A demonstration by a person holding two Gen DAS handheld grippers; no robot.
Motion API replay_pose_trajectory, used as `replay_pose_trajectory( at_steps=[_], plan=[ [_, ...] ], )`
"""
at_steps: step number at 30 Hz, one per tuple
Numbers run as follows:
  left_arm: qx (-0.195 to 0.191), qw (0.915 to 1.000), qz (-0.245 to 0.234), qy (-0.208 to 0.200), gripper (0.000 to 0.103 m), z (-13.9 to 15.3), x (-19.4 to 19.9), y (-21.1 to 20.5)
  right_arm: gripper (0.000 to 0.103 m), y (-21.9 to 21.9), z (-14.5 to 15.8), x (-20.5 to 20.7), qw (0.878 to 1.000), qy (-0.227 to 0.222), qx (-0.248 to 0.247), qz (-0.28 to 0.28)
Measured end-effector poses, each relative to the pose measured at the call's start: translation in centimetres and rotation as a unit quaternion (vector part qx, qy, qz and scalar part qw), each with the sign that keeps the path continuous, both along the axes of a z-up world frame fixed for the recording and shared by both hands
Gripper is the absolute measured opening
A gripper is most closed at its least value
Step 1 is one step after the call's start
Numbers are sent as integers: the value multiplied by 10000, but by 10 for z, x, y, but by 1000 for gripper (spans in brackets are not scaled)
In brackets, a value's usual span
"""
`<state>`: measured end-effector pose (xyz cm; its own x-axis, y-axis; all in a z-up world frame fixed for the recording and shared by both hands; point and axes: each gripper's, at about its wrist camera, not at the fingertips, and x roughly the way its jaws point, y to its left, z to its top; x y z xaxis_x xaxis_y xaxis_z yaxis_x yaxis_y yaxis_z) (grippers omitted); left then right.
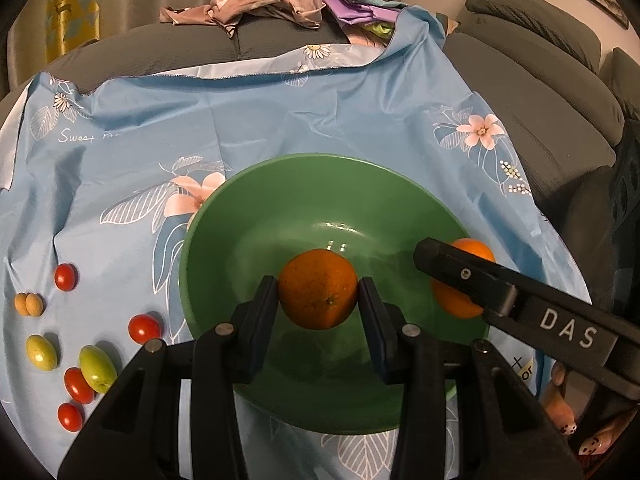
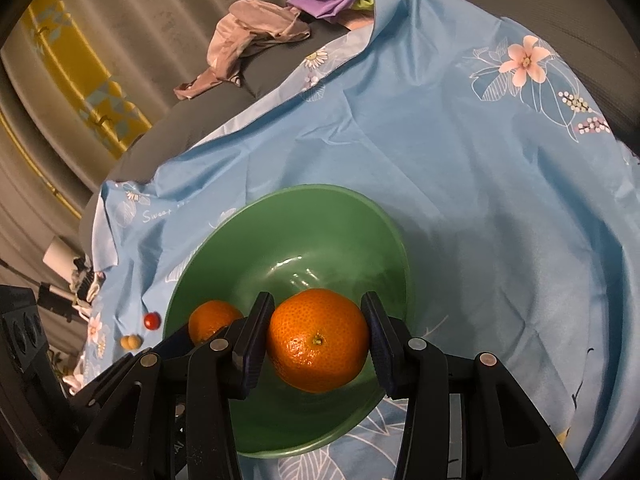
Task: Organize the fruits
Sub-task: 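Open both grippers to drop the tangerines into the green bowl, then grasp a red cherry tomato with the left gripper while the right gripper grasps another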
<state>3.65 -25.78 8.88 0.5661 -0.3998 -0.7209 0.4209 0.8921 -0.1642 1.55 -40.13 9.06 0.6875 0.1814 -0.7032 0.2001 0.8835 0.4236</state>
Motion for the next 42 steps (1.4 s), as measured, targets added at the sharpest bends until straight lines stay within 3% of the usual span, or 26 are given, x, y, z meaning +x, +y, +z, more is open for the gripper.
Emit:
replay_pose_trajectory(
  at_steps=[17, 19, 25, 27, 34, 42],
  plan=[
    [-27, 10000, -18, -29, 41, 2, -1, 0, 47, 2, -2, 1, 10000, 13, -47, 14],
    [-66, 10000, -20, -51, 54, 4, -1, 0, 47, 3, -2, 0, 10000, -7, -42, 26],
    [-135, 9998, 46, -167, 66, 13, -10, 9, 47, 2, 5, -4, 9997, -238, -37, -22],
    [-195, 9995, 108, -233, 69, 18, -14, 17, 57, 3, 6, -5, 9996, -280, -29, -18],
    [-285, 9975, 504, -404, 74, 36, -31, 57, 57, 11, 12, -6, 9988, -471, -28, 146],
    [-165, 9905, 1256, -541, 76, 52, -55, 132, 57, 10, 17, -11, 9976, -674, 119, 140]
  ],
)
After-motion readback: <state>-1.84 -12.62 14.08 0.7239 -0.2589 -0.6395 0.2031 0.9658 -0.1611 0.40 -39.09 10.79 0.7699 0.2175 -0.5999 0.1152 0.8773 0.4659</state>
